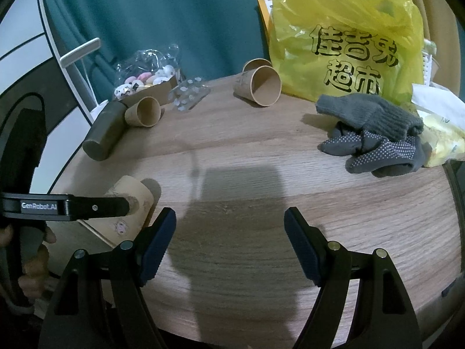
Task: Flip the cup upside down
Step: 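Lift the patterned cup with the left gripper and turn it, then grasp the patterned cup with the right gripper while the left gripper releases it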
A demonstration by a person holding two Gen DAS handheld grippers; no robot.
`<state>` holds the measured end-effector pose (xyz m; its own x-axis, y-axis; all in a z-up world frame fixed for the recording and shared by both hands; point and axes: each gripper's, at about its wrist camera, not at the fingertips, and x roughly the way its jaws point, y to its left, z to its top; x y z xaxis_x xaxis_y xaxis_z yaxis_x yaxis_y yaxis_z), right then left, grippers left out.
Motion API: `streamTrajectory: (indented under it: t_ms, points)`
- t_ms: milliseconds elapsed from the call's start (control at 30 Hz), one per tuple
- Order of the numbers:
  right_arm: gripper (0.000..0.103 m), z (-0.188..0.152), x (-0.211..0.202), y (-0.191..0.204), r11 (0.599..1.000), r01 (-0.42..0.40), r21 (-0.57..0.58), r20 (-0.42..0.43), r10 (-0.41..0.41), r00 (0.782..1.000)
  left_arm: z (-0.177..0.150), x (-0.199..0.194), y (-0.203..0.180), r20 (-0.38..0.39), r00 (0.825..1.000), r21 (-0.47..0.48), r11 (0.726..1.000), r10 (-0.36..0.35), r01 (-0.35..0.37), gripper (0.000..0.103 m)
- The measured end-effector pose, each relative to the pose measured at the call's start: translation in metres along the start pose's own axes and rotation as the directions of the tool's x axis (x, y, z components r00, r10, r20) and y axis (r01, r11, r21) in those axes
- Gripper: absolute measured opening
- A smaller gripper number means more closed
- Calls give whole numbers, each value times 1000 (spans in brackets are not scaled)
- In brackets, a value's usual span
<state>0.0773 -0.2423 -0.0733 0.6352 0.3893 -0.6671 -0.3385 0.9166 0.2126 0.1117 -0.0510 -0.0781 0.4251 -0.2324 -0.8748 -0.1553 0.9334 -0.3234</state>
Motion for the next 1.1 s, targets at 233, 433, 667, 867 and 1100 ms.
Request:
streamTrajectory:
  t_ms: [233,433,667,867,1100]
  points:
    - [80,11,5,9,999,-7,-44,-22,6,1000,2,-25,0,56,998,22,1000,-6,5,77]
    - [80,40,19,24,991,-115,-72,-118,106,987,-3,-58,25,171,983,26,997,70,-76,77]
    - [80,68,40,75,979,-176,-101,-239,148,960,-18,-79,76,307,932,14,979,191,-205,77]
    - [80,78,65,107,984,-140,-109,-363,91,927,-22,-79,130,315,933,-60,984,176,-166,77]
    - [80,71,93,122,985,-97,-146,-540,3,841,-24,-78,167,320,933,-105,985,161,-134,77]
